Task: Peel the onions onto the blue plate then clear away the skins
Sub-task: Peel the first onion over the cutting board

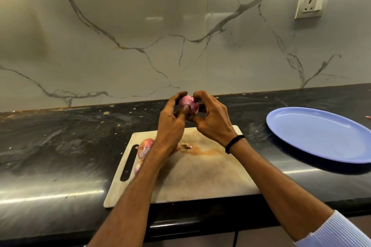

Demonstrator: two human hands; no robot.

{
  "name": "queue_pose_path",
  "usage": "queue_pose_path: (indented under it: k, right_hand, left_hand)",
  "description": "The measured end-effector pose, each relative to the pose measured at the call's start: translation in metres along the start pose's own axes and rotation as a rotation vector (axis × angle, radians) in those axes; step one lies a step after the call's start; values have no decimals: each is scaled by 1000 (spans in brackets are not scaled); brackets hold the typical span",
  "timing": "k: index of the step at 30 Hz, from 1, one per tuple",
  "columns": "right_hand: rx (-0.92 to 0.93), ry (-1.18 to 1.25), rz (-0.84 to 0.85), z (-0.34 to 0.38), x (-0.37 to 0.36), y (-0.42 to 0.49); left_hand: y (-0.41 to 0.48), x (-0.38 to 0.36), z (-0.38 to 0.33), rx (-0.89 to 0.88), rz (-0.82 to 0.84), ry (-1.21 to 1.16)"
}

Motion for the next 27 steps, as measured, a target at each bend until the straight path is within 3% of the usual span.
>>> queue_pose_path:
  k: [27]
  right_hand:
    - [-38, 68, -8, 3, -10, 5]
  left_hand:
    - [6, 12, 9, 8, -57, 64]
Point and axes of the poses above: each hand's wrist, its own y-axis towards the middle knuckle, its own x-axis out of the back of the hand, z = x × y, the point moved 10 cm from there along y, towards the middle knuckle, and after that the axes turned 5 degrees about x, right-handed, at the moved point
